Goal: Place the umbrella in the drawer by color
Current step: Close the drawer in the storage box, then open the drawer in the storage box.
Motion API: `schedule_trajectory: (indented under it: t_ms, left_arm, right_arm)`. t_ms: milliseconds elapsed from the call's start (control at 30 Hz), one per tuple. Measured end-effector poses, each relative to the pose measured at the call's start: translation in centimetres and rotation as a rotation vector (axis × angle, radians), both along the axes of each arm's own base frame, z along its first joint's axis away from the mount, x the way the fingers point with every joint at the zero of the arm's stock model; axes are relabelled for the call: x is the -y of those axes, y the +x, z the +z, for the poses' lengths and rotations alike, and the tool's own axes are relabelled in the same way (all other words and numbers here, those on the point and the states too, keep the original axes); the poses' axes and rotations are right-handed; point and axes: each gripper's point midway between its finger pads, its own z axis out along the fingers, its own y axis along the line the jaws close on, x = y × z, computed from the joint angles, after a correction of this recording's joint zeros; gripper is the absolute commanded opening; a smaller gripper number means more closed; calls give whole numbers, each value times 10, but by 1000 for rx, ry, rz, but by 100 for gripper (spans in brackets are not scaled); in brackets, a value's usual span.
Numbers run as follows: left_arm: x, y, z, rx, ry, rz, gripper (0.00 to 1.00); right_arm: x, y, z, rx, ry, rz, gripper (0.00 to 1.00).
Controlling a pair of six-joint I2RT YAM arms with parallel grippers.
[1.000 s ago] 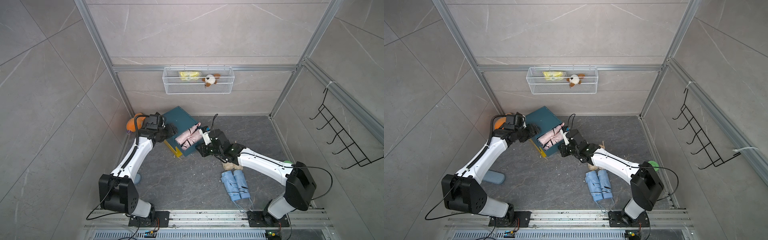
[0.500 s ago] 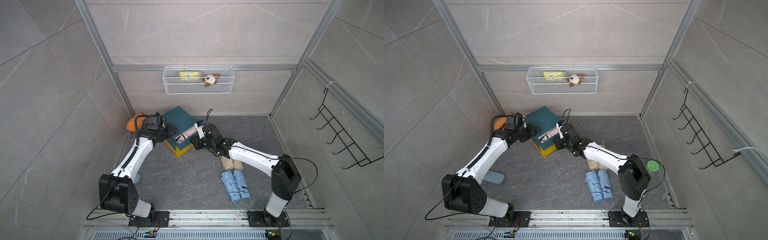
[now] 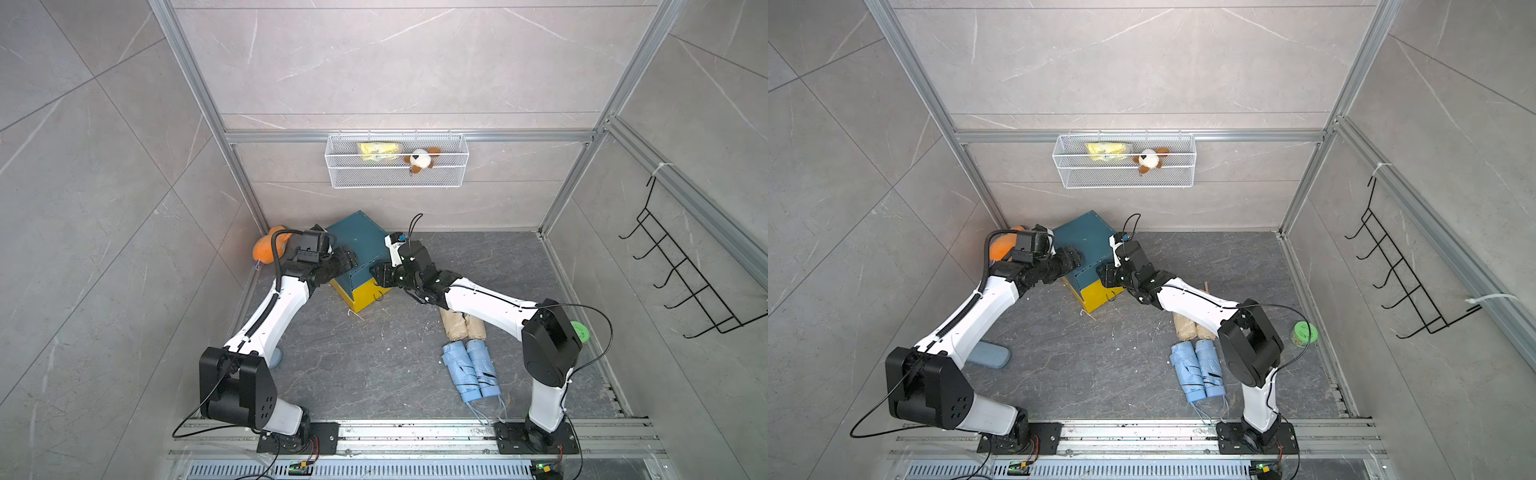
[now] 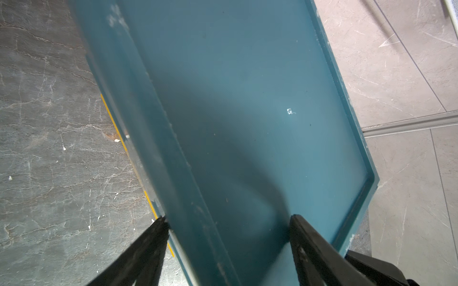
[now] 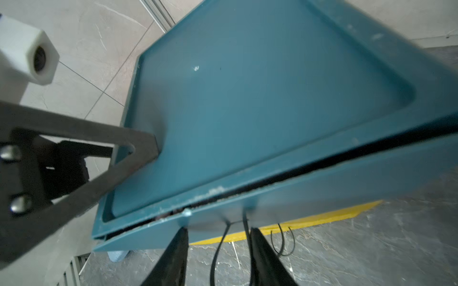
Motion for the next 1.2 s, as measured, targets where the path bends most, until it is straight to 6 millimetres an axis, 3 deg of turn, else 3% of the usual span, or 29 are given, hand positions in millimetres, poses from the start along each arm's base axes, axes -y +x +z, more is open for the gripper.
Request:
schedule_trajectory:
  t_ms: [333, 500, 667, 800, 967, 1200]
  left_arm:
    - [0, 0, 0, 0, 0, 1, 79]
    - [0, 0, 0, 1, -1, 1, 79]
    - [1, 0, 0, 0, -1, 2, 79]
    - [1, 0, 0, 1, 0, 2, 79]
    - [1, 0, -1, 2, 0, 1, 79]
    - [1, 0, -1, 8, -2, 1, 79]
  right_arm:
    - [1, -3, -4, -4, 24, 1, 60]
    - [23, -26, -18, -27, 1, -3, 66]
    - [42, -43, -10, -9, 14, -10, 67]
    - [47, -45, -12, -5, 27, -17, 67]
    - [48, -37, -31, -31, 28, -36, 65]
    - [41, -27, -74, -116, 24, -44, 63]
